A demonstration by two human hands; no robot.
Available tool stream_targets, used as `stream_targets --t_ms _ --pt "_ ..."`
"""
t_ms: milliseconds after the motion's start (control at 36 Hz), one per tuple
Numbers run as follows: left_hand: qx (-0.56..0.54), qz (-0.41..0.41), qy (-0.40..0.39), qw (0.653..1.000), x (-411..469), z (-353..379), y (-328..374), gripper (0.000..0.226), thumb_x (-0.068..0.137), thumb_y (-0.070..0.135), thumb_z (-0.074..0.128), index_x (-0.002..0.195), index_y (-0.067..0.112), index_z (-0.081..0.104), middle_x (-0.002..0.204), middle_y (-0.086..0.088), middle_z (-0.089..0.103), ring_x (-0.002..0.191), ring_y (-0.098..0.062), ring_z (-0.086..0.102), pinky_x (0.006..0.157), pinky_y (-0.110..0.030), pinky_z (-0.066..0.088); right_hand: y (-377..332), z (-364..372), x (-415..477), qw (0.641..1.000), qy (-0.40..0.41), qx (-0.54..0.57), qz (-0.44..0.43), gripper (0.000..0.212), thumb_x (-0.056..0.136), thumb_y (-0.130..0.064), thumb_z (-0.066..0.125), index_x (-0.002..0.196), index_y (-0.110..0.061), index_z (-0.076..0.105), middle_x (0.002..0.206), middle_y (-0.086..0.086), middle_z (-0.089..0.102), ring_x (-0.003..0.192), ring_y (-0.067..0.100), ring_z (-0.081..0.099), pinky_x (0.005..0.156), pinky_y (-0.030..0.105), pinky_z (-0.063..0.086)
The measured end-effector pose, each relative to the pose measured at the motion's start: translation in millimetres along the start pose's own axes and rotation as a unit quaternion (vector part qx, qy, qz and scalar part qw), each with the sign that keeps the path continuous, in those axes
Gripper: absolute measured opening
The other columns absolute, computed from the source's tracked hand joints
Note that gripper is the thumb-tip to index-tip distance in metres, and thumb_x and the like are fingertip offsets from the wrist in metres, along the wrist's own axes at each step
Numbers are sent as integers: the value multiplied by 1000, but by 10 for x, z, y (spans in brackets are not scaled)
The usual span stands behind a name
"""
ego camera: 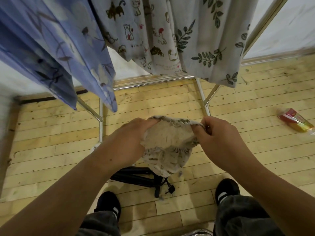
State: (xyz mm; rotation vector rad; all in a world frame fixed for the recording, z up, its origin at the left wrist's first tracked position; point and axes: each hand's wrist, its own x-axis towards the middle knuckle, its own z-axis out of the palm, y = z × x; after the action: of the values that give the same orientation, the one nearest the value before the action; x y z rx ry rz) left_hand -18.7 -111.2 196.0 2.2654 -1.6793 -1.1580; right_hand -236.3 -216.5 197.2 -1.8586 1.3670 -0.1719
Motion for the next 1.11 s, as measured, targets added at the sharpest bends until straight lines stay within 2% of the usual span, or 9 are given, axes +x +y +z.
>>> stream_targets --t_ms 83,194,278,417,611,778,889,1000,1111 --pt "28 -7 -39 999 -23 23 -38 104 89 7 69 156 55 5 137 5 44 106 -16 55 80 -33 52 18 -3 12 1000 -7 -5 6 34 102 -33 56 76 -12 57 62 0 56 52 12 42 41 17 37" --pt "53 -10 -75 996 -54 46 16 116 88 12 73 158 46 -13 154 8 25 76 -11 55 52 -18 40 37 20 23 1000 -7 -18 7 32 102 -33 57 76 -14 59 63 0 58 51 10 43 41 17 37" --pt "32 -2 -86 996 -68 29 104 119 89 8 69 155 50 -21 161 17 17 67 -6 52 48 -16 40 49 18 28 1000 -16 -8 16 35 103 -35 56 77 -12 59 64 2 60 46 7 40 38 15 36" --pt "-27 8 -94 995 -97 -36 217 120 90 8 68 153 53 -24 166 29 -2 77 -1 53 52 -9 41 45 24 58 986 -67 116 94 33 104 -38 54 90 -11 67 56 -5 55 45 14 41 44 28 41" --pt "-75 31 -93 992 -92 17 209 119 91 11 68 152 55 -25 164 33 -9 132 -6 44 64 -9 42 -78 15 42 886 -143 383 220 23 106 -16 54 115 2 65 81 17 65 60 24 61 52 33 56" --pt "-48 24 -95 994 -63 70 239 115 94 16 66 154 50 -26 168 24 1 86 -2 52 57 -9 42 -115 43 47 840 -150 463 242 23 108 -11 48 120 0 65 104 21 77 94 31 78 79 39 65" --pt "-45 26 -96 994 -44 108 236 116 93 18 68 154 48 -26 167 21 7 107 -2 46 62 -13 40 -120 56 39 829 -149 478 248 24 108 -9 45 119 0 65 106 21 77 98 32 77 84 41 64" --pt "-43 23 -95 994 -29 125 224 117 92 18 69 154 49 -25 166 20 10 98 -4 51 60 -15 39 -151 45 22 808 -147 509 259 27 108 -6 40 116 3 65 107 25 76 99 34 77 81 41 65" --pt "-51 31 -88 994 -17 141 197 119 89 19 72 154 51 -24 166 20 12 115 -4 48 78 -17 48 -200 32 0 781 -164 537 275 33 110 -9 36 117 6 64 109 28 75 98 35 77 80 40 65"
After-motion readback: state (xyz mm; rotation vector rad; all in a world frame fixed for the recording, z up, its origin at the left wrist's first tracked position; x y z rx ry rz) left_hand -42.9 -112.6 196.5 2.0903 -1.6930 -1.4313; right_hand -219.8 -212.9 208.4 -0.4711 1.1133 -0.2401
